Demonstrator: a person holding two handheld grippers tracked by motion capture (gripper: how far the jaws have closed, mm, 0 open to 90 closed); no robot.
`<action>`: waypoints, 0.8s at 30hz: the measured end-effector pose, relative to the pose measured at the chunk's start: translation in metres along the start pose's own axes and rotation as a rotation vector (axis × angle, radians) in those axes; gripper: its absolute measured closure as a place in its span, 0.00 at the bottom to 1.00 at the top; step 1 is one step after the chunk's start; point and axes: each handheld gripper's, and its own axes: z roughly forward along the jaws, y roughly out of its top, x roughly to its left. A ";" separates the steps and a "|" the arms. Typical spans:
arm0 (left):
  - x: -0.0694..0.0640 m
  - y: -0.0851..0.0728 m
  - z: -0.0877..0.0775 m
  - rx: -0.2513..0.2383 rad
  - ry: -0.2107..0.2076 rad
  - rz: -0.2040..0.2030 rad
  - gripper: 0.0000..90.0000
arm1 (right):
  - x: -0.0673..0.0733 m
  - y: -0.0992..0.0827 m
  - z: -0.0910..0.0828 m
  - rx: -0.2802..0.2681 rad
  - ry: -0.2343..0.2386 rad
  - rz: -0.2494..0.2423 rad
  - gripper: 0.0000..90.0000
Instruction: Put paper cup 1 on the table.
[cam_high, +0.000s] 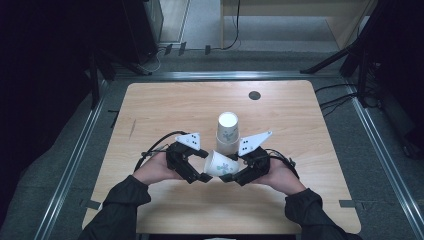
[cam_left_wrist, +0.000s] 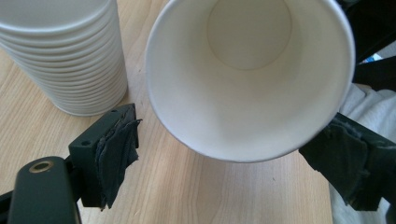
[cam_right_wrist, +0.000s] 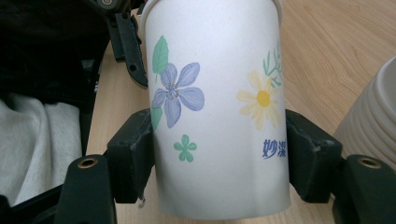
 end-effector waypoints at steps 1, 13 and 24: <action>0.000 -0.001 0.001 -0.009 0.000 -0.002 0.14 | 0.000 0.000 0.000 0.000 0.001 0.001 0.36; -0.001 -0.003 0.002 -0.124 -0.049 -0.030 0.16 | 0.000 0.000 0.006 -0.011 0.040 0.010 0.36; 0.001 -0.003 -0.002 -0.141 -0.082 -0.037 0.25 | 0.001 0.001 0.007 -0.012 0.050 0.015 0.37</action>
